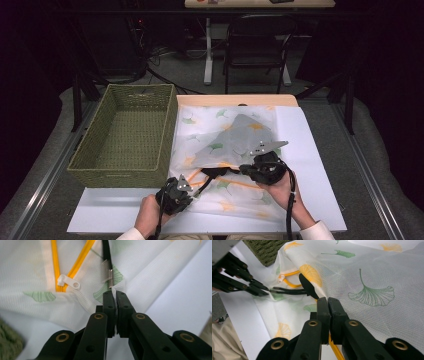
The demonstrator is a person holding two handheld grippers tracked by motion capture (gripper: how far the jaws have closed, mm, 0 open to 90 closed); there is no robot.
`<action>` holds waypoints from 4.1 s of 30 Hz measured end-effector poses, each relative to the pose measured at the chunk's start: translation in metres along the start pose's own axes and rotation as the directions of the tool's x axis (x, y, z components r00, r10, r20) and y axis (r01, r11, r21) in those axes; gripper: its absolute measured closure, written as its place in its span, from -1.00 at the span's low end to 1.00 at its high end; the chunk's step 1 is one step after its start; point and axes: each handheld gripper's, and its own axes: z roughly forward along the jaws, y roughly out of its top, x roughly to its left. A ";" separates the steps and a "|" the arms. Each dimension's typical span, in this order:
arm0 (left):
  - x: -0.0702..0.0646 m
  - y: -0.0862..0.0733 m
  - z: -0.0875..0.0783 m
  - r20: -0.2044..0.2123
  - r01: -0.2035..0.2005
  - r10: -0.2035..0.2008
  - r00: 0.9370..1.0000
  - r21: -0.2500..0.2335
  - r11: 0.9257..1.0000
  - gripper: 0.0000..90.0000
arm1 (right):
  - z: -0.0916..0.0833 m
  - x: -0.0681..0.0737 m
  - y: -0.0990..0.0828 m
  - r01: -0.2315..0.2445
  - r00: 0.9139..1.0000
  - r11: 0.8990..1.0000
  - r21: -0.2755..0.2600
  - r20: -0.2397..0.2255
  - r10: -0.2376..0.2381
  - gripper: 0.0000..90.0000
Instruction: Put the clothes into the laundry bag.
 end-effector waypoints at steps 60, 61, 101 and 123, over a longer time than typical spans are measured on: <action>0.018 0.087 0.028 -0.130 -0.038 0.034 0.991 -0.025 0.999 0.86 | -0.001 -0.004 0.000 -0.014 1.000 1.000 -0.017 0.009 0.014 0.95; 0.020 0.089 0.029 -0.143 -0.040 0.036 0.989 -0.025 0.999 0.86 | -0.001 -0.004 0.000 -0.016 1.000 1.000 -0.015 0.007 0.016 0.95; 0.029 0.072 0.016 -0.110 -0.032 0.035 0.993 0.030 0.999 0.23 | -0.001 -0.004 -0.001 -0.016 1.000 1.000 -0.009 -0.001 0.016 0.95; 0.040 0.075 0.007 -0.151 -0.004 0.011 0.989 0.046 0.999 0.11 | -0.004 -0.004 -0.002 -0.020 1.000 1.000 -0.008 -0.008 0.020 0.95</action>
